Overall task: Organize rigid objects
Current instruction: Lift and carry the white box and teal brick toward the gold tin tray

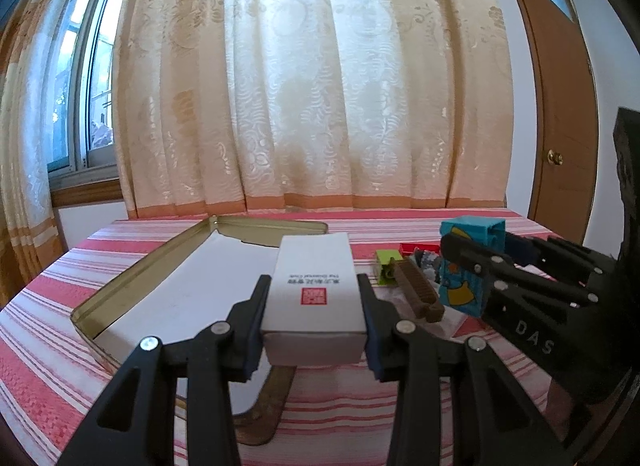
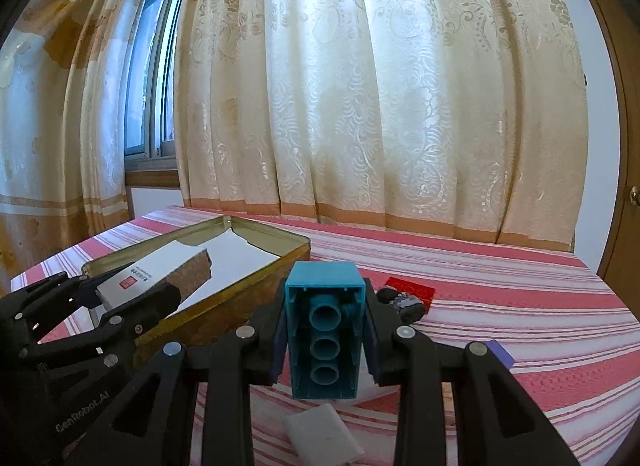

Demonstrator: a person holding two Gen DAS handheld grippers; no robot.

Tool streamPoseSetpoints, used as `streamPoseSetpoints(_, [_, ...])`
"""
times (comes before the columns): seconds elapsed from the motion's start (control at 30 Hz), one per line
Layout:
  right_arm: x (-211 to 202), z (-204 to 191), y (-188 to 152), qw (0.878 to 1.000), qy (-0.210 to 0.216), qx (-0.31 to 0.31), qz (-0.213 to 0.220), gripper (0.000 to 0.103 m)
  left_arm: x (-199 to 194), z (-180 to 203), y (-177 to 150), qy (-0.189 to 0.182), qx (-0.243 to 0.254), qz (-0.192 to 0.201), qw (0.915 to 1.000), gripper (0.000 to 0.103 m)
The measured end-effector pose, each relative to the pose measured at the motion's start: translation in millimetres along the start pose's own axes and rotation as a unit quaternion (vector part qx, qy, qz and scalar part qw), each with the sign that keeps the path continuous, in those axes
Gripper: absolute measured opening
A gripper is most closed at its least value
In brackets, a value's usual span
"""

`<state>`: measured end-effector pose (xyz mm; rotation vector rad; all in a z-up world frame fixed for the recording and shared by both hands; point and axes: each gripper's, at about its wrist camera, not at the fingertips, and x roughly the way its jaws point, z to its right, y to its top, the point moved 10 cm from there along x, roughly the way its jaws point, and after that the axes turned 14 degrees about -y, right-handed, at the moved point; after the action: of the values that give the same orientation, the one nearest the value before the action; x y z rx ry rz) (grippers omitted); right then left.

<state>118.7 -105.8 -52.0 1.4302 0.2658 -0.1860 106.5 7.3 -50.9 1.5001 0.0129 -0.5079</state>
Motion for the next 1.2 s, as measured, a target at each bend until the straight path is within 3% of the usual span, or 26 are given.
streamPoseSetpoints(1.2, [8.2, -51.7, 9.8, 1.0, 0.027, -0.013, 0.001, 0.034, -2.7, -59.7, 9.9, 0.043, -0.022, 0.002, 0.9988, 0.04])
